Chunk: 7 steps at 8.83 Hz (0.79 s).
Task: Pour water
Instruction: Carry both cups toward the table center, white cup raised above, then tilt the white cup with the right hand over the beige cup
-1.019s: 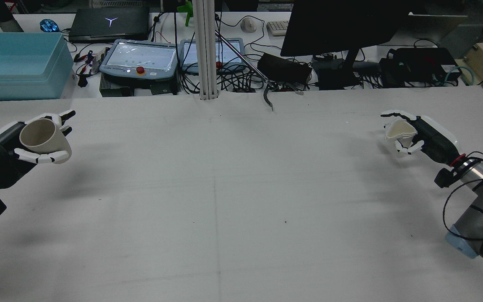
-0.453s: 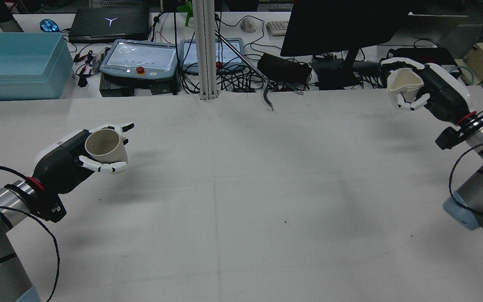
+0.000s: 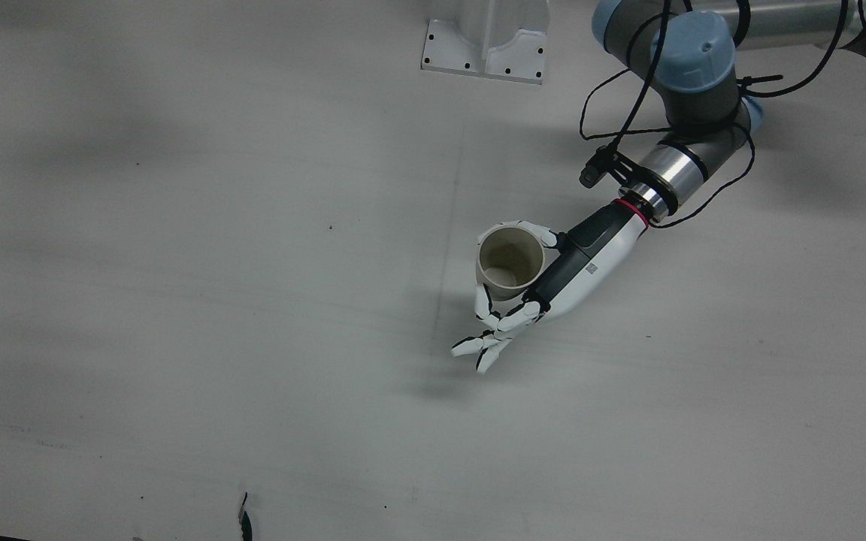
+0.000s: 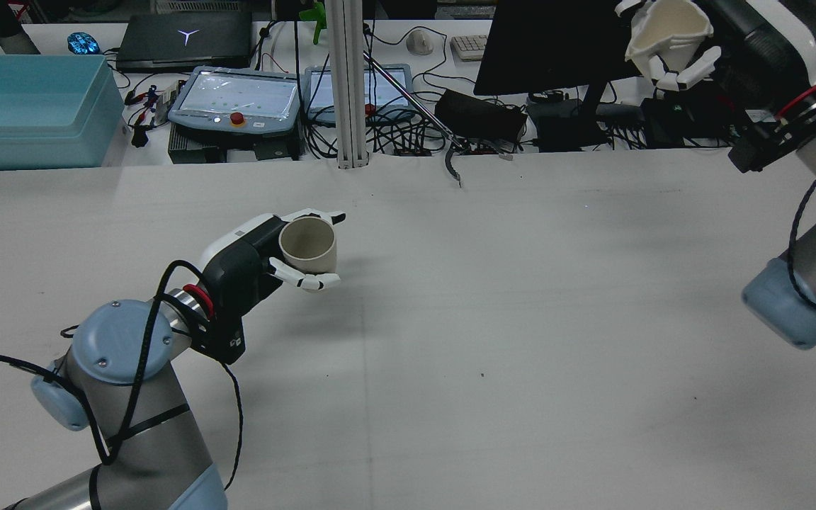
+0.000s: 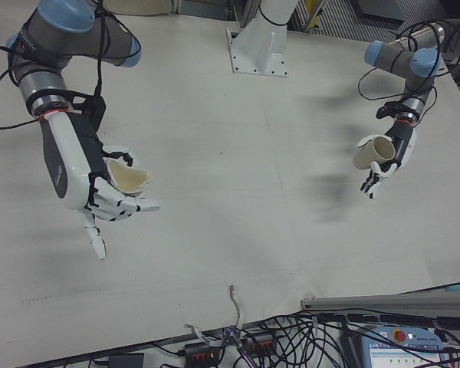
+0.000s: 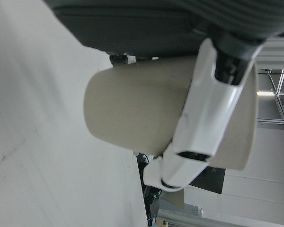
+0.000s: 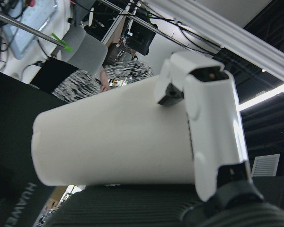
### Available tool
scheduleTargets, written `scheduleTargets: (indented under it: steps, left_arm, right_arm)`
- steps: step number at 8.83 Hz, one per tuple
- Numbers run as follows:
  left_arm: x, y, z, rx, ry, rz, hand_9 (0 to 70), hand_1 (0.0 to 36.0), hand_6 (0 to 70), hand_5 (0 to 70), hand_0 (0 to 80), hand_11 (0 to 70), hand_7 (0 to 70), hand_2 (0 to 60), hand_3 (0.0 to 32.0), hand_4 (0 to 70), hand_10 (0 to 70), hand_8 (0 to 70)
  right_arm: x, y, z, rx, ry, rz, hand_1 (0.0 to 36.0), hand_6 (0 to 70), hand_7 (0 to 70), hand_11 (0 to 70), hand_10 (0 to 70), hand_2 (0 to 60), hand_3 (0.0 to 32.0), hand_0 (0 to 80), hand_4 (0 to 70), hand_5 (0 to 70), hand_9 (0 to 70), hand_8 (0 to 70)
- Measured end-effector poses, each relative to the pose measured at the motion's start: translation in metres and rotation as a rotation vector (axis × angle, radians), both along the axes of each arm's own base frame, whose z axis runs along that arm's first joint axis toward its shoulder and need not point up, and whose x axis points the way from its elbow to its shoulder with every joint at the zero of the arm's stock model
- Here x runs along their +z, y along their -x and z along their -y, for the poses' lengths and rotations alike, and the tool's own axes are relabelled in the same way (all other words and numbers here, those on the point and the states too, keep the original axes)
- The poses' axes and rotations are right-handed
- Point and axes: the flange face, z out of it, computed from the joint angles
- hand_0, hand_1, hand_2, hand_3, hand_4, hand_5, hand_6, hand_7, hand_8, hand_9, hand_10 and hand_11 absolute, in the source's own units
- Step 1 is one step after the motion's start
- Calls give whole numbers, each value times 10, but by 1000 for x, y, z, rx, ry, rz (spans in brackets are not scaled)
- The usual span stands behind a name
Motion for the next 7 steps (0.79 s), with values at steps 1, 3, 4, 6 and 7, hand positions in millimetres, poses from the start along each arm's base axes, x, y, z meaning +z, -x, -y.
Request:
scheduleTargets:
  steps: [1,3,4,6,7]
  left_arm:
    - [-26,-32,-7,33,-7,3,11,360,144,700,800,97,125,600,0,256,35,24]
    - [-73,-79,-22,80,-30,3,11,360,146,700,800,98,128,600,0,250,36,25]
    - [-88,-92,-27,93,-36,0,11,360,147,700,800,97,128,600,0,250,35,25]
    - [-112,-105,-28,100,-45,-11,12,360,149,700,800,99,131,600,0,256,37,26]
    - [-119,-103,-25,93,-48,-18,11,360,147,700,800,98,129,600,0,257,36,26]
  right_arm:
    - [-52,0,-1,37,-52,-58,360,700,700,0,0,600,0,800,700,240,557,419]
    - [-127,34,-5,74,-137,-193,360,700,700,0,0,600,0,800,700,235,539,407]
    - [-145,62,-10,72,-165,-250,360,700,700,0,0,600,0,800,700,232,529,397]
    - [-161,129,-35,53,-201,-356,360,675,700,0,0,600,0,800,700,224,496,356]
    - [-164,153,-54,49,-205,-412,360,641,700,0,0,600,0,800,667,223,478,343]
